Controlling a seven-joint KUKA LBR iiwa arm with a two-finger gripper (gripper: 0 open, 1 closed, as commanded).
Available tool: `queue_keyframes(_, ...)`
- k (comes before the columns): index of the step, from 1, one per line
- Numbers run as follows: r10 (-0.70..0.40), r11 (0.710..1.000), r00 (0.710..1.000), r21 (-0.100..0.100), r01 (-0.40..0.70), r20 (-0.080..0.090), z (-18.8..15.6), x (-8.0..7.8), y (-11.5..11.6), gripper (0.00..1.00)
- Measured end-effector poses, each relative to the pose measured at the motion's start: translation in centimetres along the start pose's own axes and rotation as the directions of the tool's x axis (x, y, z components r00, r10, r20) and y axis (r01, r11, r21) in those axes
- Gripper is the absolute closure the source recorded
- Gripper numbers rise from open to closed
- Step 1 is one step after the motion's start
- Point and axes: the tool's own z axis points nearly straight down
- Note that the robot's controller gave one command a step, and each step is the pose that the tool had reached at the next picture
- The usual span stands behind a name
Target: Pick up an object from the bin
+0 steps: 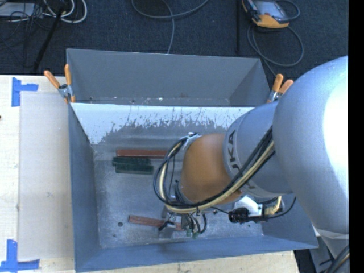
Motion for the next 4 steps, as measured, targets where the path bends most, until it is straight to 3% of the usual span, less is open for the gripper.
queue_keyframes(4,-0.002,1.000,1.000,-0.002,0.002,0.004,-5.2,0.0,0.0,1.00)
